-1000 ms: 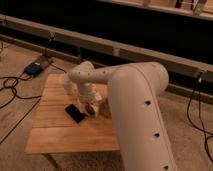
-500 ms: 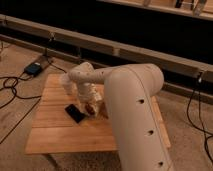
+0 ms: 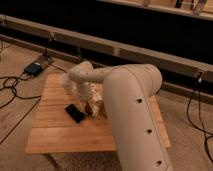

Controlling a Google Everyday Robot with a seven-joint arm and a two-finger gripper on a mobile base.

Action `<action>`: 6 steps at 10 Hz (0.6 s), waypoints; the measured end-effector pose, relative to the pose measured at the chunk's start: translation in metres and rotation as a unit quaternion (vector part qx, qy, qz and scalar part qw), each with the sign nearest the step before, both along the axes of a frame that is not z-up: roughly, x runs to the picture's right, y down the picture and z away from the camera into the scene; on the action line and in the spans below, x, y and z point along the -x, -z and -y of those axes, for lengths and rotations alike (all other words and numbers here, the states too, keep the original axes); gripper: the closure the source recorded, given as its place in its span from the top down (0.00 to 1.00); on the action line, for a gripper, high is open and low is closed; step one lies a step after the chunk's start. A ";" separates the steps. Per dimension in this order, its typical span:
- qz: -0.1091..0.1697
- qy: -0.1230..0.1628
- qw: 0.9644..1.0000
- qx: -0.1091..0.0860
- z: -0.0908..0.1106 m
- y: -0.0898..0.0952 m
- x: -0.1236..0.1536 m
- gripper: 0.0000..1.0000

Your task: Place the pepper in the ceramic bowl

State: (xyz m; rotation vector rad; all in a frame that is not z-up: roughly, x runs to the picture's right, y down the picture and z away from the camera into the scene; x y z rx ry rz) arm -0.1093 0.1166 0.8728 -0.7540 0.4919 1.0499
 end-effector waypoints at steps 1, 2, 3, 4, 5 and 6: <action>0.002 -0.003 1.000 -0.006 0.008 0.005 0.001 0.00; 0.003 -0.006 1.000 -0.012 0.014 0.011 0.000 0.00; 0.000 -0.013 1.000 -0.020 0.022 0.018 -0.003 0.00; -0.005 -0.020 0.999 -0.027 0.028 0.025 -0.008 0.00; -0.014 -0.028 0.999 -0.035 0.034 0.033 -0.017 0.00; -0.025 -0.040 0.998 -0.044 0.040 0.042 -0.027 0.00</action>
